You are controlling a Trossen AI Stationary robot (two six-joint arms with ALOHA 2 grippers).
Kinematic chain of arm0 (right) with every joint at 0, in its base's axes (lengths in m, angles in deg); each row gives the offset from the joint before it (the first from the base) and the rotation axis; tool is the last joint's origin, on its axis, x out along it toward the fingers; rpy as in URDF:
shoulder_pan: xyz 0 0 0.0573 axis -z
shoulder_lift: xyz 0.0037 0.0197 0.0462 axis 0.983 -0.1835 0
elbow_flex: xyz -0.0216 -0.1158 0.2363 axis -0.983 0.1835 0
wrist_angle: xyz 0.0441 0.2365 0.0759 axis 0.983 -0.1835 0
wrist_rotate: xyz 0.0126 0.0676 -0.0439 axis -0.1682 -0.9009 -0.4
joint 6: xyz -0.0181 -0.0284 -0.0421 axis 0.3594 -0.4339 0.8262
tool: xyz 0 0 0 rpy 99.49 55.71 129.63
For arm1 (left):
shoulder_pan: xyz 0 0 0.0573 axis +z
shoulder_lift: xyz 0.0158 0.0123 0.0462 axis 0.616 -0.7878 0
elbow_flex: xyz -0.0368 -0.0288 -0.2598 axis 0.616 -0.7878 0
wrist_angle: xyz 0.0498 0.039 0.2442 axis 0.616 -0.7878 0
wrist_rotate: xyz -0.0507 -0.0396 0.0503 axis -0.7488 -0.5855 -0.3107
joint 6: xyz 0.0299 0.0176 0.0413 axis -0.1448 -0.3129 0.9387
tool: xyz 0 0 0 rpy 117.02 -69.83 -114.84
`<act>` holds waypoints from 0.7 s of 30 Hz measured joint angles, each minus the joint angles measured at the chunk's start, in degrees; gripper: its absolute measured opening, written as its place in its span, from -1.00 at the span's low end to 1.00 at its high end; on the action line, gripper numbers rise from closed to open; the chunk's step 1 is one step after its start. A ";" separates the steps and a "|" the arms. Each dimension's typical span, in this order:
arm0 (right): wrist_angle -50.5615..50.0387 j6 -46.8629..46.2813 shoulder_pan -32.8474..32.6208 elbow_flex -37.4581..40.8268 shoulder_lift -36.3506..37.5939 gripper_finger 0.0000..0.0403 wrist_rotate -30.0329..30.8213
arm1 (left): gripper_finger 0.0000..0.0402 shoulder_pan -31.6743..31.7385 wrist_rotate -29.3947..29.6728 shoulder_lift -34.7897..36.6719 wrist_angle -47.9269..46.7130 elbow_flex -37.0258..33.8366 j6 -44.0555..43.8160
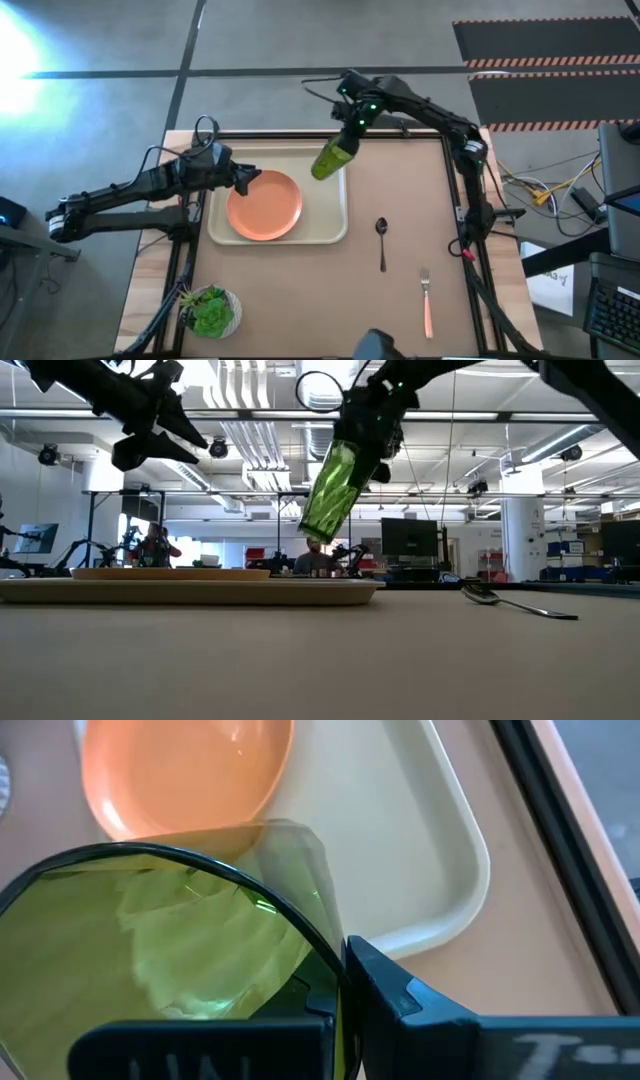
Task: Pick and place plate/cup/fork/spoon on tray
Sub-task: Put the green glass on the white serving tray to the right of the orange plate
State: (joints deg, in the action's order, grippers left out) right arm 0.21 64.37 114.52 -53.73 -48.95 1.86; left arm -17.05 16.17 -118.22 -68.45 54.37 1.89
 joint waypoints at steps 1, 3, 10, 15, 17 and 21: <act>-0.02 0.22 0.00 -0.55 -1.03 -0.96 0.00 | -0.30 0.00 -0.05 0.04 0.01 0.00 0.19; 0.01 0.51 0.02 -1.66 -3.06 -0.96 0.57 | -0.30 0.00 -0.11 0.17 0.00 0.00 0.27; -2.99 0.87 0.07 -5.87 -8.13 -0.96 5.40 | -0.30 0.00 -0.95 0.36 0.02 -0.02 0.31; -8.79 1.92 -0.50 -10.52 -10.18 -0.96 12.00 | -0.30 0.02 -1.10 0.34 0.02 -0.01 0.31; -9.80 1.63 -0.54 -12.03 -10.84 -0.96 11.46 | -0.30 0.02 -1.10 0.34 0.03 -0.02 0.33; -9.79 1.38 -0.92 -13.72 -11.22 -0.96 11.37 | -0.30 0.02 -1.12 0.32 0.02 -0.02 0.33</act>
State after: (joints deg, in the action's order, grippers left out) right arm -9.59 65.75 113.60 -67.45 -60.17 13.23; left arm -17.03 15.05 -117.90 -68.42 54.35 2.22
